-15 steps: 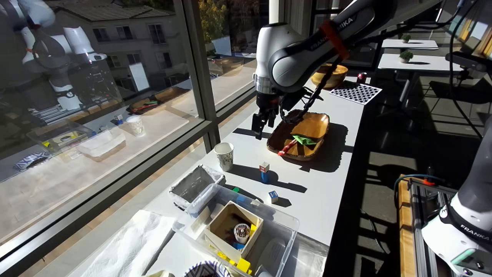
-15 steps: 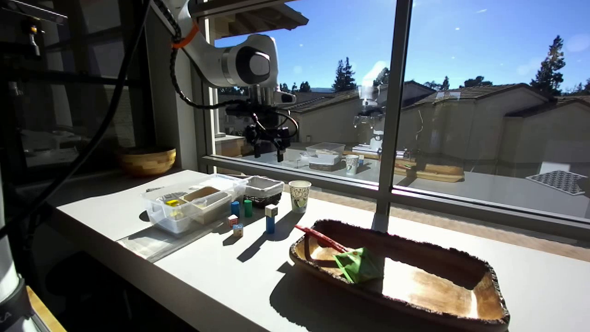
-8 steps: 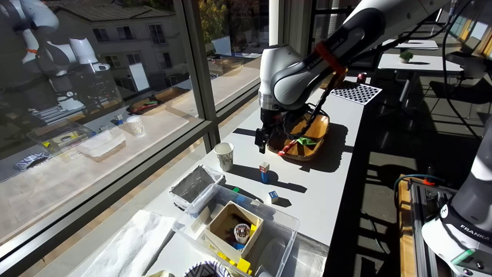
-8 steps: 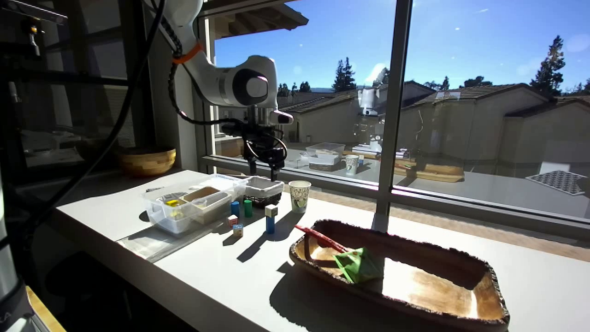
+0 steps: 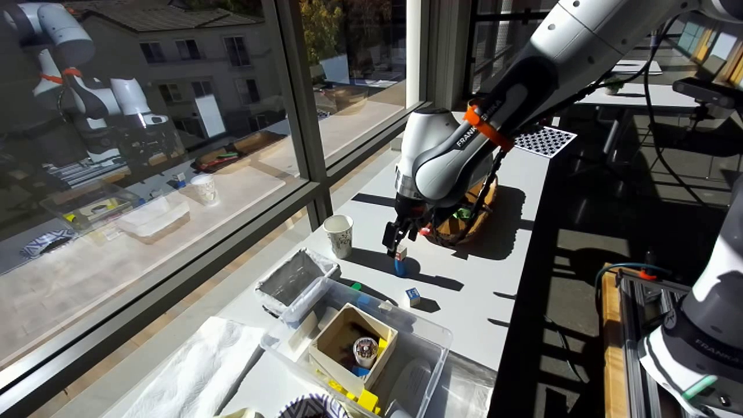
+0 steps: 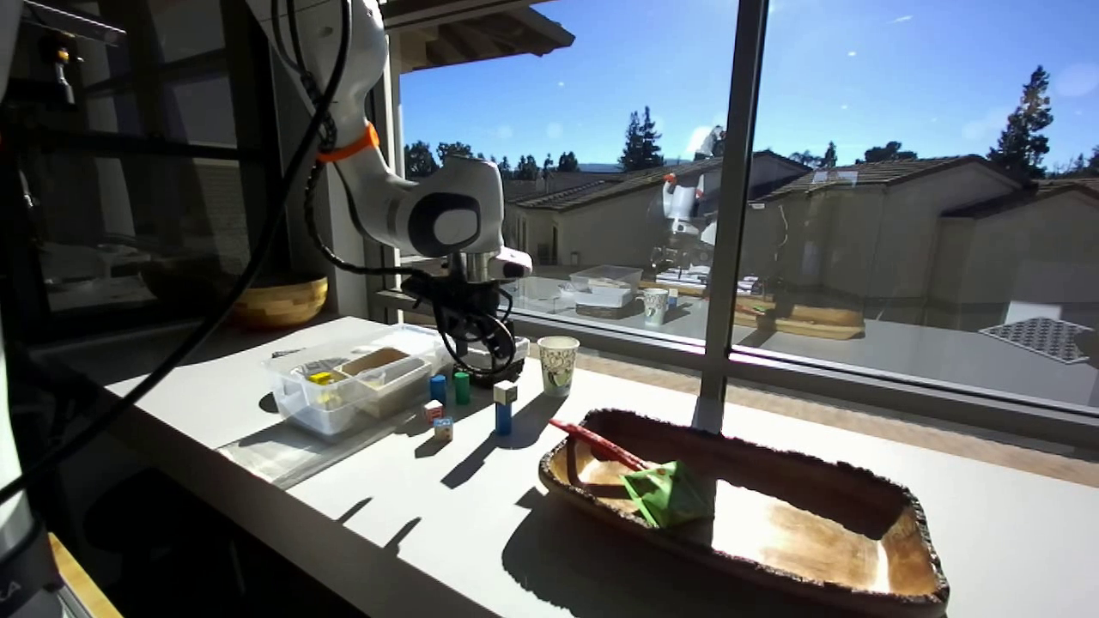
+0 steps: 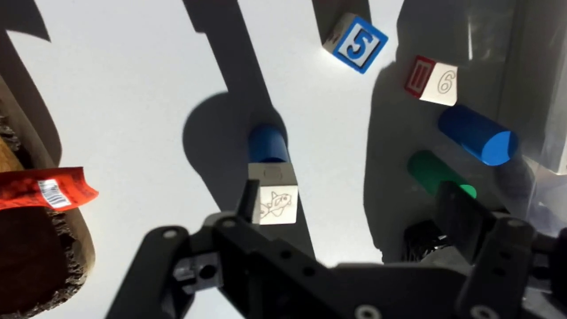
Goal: Stack two cubes and one blue cylinder together.
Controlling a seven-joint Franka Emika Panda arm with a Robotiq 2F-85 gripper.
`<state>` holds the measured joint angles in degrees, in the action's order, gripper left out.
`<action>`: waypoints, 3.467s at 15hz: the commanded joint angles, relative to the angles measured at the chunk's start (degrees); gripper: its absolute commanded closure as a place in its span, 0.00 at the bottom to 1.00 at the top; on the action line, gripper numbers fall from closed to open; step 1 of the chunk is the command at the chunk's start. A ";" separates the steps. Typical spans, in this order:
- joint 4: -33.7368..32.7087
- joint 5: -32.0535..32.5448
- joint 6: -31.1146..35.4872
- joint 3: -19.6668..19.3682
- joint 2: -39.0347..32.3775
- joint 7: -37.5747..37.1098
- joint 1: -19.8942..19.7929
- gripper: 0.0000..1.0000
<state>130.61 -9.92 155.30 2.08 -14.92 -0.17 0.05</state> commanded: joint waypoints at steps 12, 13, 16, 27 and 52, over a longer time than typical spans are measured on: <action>-1.00 12.82 8.11 -6.77 -3.86 -10.27 6.52 0.00; -1.44 13.57 7.51 -7.18 -4.14 -10.99 6.87 0.00; -2.70 14.97 7.09 -8.12 -5.00 -12.43 7.50 0.00; -7.08 15.78 0.46 -8.86 -7.38 -13.08 7.15 0.00; -12.26 14.68 -3.46 -7.47 -10.25 -12.32 6.63 0.91</action>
<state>120.33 4.57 154.65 -6.56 -24.26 -12.52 6.85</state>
